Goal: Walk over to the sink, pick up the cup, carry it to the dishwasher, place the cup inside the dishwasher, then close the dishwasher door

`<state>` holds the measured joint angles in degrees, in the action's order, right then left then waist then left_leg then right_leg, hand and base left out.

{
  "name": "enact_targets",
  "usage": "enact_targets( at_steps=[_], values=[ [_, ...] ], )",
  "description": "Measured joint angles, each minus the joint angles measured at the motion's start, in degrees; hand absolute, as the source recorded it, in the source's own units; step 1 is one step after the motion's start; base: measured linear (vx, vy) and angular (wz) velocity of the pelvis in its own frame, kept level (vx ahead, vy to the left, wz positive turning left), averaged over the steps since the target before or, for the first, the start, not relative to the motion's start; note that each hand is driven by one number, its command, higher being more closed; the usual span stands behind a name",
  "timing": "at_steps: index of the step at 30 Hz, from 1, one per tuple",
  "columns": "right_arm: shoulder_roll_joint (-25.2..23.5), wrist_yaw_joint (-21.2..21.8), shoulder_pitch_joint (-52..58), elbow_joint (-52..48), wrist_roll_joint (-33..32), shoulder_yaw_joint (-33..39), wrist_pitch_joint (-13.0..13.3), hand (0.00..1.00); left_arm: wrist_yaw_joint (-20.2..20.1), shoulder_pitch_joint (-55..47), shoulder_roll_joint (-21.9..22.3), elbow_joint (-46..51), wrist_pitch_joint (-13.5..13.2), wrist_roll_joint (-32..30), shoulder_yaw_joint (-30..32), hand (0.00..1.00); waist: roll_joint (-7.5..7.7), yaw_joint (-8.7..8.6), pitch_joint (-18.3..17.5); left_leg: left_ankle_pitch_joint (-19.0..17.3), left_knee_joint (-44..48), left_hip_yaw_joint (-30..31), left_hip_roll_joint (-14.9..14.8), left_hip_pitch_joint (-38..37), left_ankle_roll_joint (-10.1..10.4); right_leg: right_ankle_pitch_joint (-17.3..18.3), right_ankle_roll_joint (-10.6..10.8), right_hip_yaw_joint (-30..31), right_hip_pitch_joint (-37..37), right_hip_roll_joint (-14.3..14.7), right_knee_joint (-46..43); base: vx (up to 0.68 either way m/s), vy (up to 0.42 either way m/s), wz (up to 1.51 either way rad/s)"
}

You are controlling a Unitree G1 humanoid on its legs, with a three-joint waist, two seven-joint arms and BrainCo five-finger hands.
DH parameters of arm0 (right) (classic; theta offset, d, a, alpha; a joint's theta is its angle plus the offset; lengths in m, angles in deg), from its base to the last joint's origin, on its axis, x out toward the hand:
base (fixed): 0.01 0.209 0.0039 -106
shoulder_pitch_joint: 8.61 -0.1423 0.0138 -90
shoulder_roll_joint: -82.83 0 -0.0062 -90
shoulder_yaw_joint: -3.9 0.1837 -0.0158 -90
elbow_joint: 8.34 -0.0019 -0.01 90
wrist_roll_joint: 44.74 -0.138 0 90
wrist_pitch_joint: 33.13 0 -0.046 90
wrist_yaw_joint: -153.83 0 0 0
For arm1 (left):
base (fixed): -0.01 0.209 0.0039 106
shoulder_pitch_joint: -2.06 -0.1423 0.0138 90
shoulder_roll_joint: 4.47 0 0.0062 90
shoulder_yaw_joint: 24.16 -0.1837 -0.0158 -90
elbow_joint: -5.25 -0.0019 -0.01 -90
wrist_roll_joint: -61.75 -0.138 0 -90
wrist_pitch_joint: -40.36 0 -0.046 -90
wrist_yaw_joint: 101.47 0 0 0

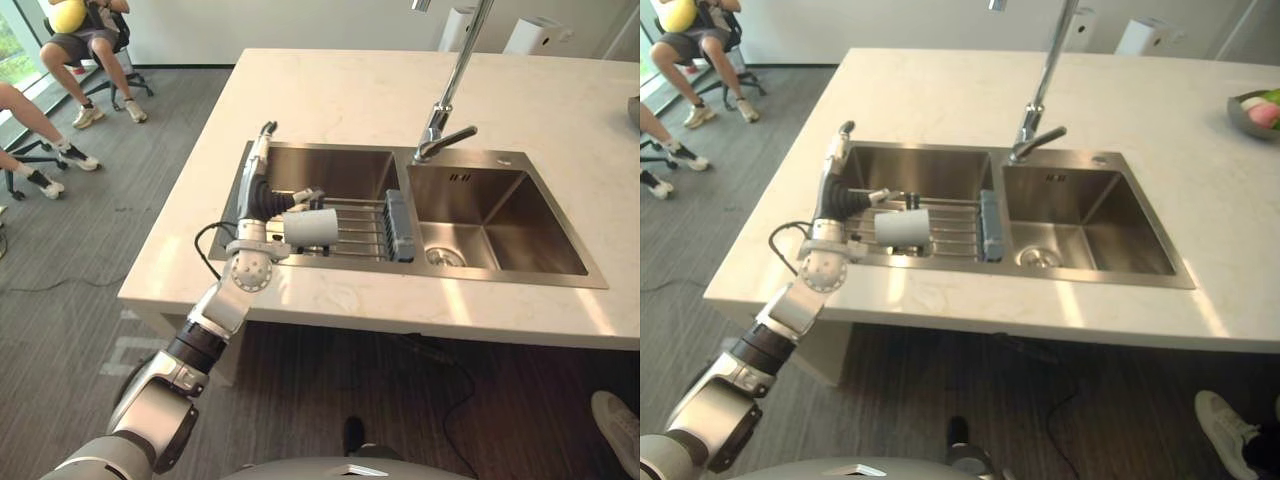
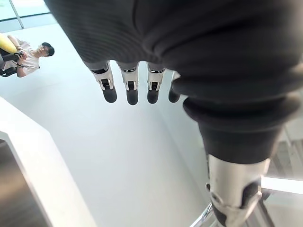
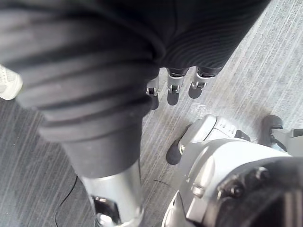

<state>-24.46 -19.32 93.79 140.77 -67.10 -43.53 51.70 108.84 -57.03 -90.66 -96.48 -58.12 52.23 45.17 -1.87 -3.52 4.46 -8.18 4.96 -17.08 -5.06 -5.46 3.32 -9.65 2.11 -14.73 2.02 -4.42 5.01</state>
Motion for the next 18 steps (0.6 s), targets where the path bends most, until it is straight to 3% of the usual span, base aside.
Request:
enact_targets(
  at_steps=[3, 5, 6, 9, 12, 18],
  values=[
    [0.44, 0.03, 0.32, 0.10, 0.23, -1.75, -0.01, 0.00, -0.79, -0.03, 0.07, 1.18, -4.87, 6.12, 0.58, 0.00, 0.07, 0.19, 0.04, 0.16, 0.03, 0.55, 0.19, 0.40, -0.20, -0.06, 0.02, -0.30, 0.03, -0.23, -0.14, -0.03, 0.014, 0.10],
    [0.48, 0.08, 0.29, 0.09, 0.32, -1.99, -0.04, 0.00, -4.29, -0.03, 0.38, 3.35, -8.07, 13.91, 0.57, 0.00, 0.28, 0.29, 0.06, 0.27, 0.07, 1.02, 0.34, 0.55, -0.34, -0.10, 0.04, -0.41, 0.00, -0.36, -0.16, -0.02, 0.018, 0.10],
    [0.46, 0.09, 0.30, 0.10, 0.34, -2.13, -0.06, 0.00, -7.79, -0.02, 0.73, 4.87, -9.29, 20.69, 0.51, 0.00, 0.45, 0.40, -0.03, 0.30, 0.11, 1.19, 0.39, 0.61, -0.38, -0.11, 0.05, -0.47, -0.03, -0.42, -0.16, -0.02, 0.014, 0.06],
    [0.69, 0.17, 0.30, 0.06, 0.48, -4.06, -0.08, 0.00, -12.65, -0.01, 1.65, 6.74, -9.65, 31.47, 0.35, 0.00, 1.03, 0.36, -0.35, 0.27, 0.18, 1.52, 0.42, 1.26, -0.42, -0.11, 0.05, -0.74, -0.09, -0.50, -0.17, -0.04, 0.013, 0.05],
    [0.73, 0.24, 0.31, -0.20, 1.87, -4.34, -0.98, 0.00, -15.97, -0.02, 2.77, 6.74, -9.63, 37.76, 0.25, 0.00, 1.34, 0.34, -0.51, 0.33, 0.19, 2.01, 0.47, 1.48, -0.50, -0.10, 0.05, -1.50, -0.18, -0.64, -0.33, -0.02, 0.006, 0.08],
    [1.53, 0.75, 0.39, -0.75, 2.62, -6.49, -3.95, 0.00, -20.16, -0.36, 5.10, 6.76, -9.14, 41.99, 0.22, 0.00, 1.47, 0.14, -0.62, 0.35, 0.19, 2.88, 0.43, 1.54, -0.51, 0.11, 0.14, -1.80, -0.60, -0.57, -0.36, -0.01, 0.010, 0.07]
  ],
)
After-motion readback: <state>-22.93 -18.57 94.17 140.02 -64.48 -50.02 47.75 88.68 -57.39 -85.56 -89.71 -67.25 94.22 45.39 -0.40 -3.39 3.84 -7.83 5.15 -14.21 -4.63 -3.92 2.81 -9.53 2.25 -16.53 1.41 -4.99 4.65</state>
